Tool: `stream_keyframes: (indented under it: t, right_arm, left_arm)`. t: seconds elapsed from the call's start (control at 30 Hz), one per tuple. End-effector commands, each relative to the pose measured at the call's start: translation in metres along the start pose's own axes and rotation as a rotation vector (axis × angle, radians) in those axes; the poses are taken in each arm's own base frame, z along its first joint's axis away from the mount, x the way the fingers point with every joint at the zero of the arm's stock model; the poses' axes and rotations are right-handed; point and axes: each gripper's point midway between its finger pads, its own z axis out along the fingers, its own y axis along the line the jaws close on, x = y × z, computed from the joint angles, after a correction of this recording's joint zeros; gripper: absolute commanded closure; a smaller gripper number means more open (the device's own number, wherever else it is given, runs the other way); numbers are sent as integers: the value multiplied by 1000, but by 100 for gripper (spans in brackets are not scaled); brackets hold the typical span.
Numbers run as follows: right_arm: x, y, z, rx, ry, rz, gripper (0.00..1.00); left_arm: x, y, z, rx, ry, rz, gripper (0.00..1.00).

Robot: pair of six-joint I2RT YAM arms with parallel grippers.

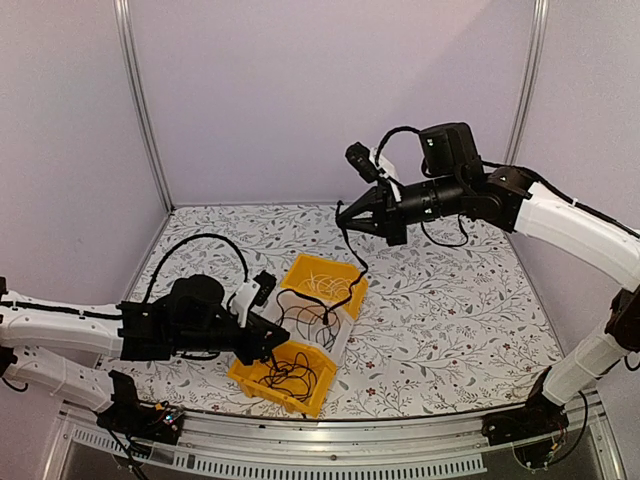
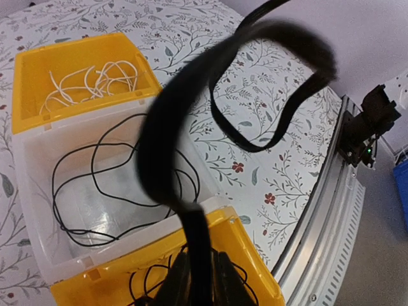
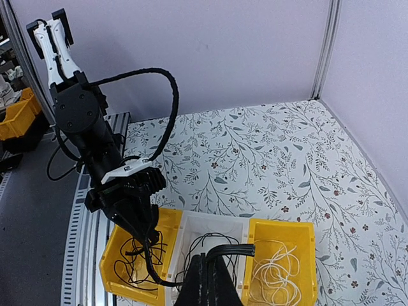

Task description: Untangle the cables

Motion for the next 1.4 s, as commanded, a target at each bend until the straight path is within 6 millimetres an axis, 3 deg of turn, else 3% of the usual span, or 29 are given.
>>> stream_keyframes:
  t: [0.0, 0.1, 0.27, 0.37, 0.6, 0.7, 0.97, 1.13, 1.23, 1.27, 1.37]
  right_arm:
    - [2, 7, 1, -29, -8, 10, 100]
    - [6, 9, 4, -42, -1, 15, 100]
    - [8, 18, 9, -73, 6, 17, 100]
    - [-4, 32, 12, -106, -5, -15, 100]
    - [-69, 87, 19, -163, -98, -231, 100]
    - [-83, 108, 25, -206, -124, -284, 100]
    - [-81, 147, 48, -332, -119, -294, 100]
    - [-94, 177, 62, -403, -150, -332, 100]
    - [-119, 193, 60, -445, -211, -344, 100]
    - [-128, 196, 59, -448, -230, -344, 100]
    - [-131, 200, 64, -457, -235, -337, 100]
  left_arm:
    - [11, -2, 1, 20, 28, 11, 78]
    - [13, 1, 1, -6, 47, 21, 65]
    - [8, 0, -11, -10, 54, 56, 58]
    - [-2, 1, -24, -22, 13, 52, 55]
    - [-26, 33, -75, -167, -215, -47, 53]
    - [-26, 50, -97, -229, -295, -121, 52]
    - [-43, 70, -150, -319, -463, -175, 52]
    - [-47, 74, -156, -370, -446, -136, 52]
    - [-49, 74, -157, -384, -436, -128, 52]
    - [-49, 74, -157, -385, -435, -128, 52]
    - [-47, 75, -157, -383, -439, -132, 52]
